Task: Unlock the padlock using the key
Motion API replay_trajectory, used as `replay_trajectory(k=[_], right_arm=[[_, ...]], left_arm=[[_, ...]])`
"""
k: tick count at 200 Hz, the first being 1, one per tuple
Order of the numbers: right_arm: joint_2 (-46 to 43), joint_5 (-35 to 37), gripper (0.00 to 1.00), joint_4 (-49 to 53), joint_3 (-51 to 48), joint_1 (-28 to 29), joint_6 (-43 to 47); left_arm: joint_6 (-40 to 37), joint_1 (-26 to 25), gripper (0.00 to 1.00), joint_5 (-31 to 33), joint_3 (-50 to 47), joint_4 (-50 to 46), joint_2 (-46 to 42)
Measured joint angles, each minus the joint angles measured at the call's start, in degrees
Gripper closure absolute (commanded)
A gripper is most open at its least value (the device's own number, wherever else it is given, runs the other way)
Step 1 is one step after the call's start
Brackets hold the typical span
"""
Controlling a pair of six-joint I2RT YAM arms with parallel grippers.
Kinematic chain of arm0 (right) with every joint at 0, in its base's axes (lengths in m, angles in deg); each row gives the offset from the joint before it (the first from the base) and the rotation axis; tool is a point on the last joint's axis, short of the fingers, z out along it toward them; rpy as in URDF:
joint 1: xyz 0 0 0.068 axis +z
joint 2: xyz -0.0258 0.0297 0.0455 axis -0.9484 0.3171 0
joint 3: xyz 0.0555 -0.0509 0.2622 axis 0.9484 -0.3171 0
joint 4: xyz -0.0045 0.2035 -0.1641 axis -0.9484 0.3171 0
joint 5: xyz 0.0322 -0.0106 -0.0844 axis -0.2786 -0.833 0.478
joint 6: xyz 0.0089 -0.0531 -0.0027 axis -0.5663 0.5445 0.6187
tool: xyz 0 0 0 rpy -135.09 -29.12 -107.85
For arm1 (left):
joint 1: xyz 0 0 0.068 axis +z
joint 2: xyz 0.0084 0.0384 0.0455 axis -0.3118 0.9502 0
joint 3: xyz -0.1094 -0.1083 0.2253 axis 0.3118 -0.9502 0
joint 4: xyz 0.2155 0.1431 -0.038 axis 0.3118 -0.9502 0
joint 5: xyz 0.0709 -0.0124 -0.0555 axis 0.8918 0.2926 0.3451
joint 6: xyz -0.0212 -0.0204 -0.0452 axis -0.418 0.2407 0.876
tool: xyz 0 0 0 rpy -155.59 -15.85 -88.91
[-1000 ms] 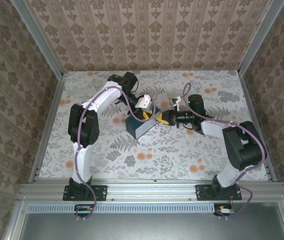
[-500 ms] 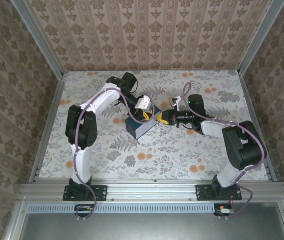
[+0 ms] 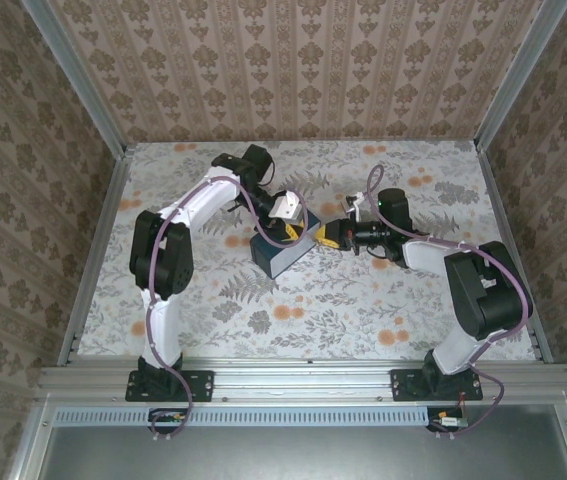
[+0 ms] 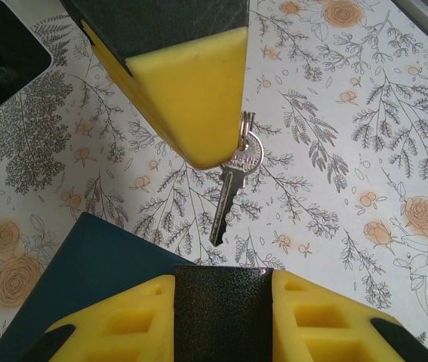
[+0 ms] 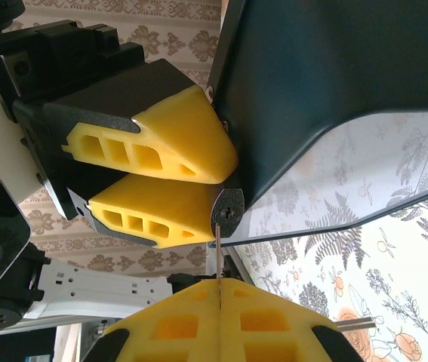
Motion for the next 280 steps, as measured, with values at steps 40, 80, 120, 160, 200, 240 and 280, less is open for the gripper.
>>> replay_trajectory(k=[40, 80, 120, 160, 200, 240, 280], right_arm=[[1.18, 0.0, 1.0, -0.02, 0.17, 0.63, -0.04], [1.57, 0.0, 1.0, -0.07, 0.39, 0.79, -0.07], [1.62, 0.0, 1.0, -0.07, 0.59, 0.79, -0.04], [1.62, 0.0, 1.0, -0.02, 0.63, 0.79, 0.17], [1.64, 0.02, 1.0, 0.22, 1.36, 0.79, 0.63], [1.66, 0.04, 1.0, 0.61, 1.38, 0.79, 1.25], [2.47, -0.02, 1.0, 1.05, 1.99, 0.92, 1.44]], left_arm=[[0.0, 0.0, 0.78, 0.02, -0.04, 0.09, -0.04], [0.0, 0.0, 0.78, 0.0, -0.11, 0.15, -0.09], [0.0, 0.0, 0.78, 0.02, -0.11, 0.15, -0.09], [0.0, 0.0, 0.78, 0.0, -0.11, 0.15, -0.09], [0.0, 0.0, 0.78, 0.0, -0.11, 0.15, -0.11], [-0.02, 0.0, 0.78, 0.07, -0.26, 0.15, -0.28], [-0.02, 0.04, 0.78, 0.09, -0.37, 0.15, -0.31]])
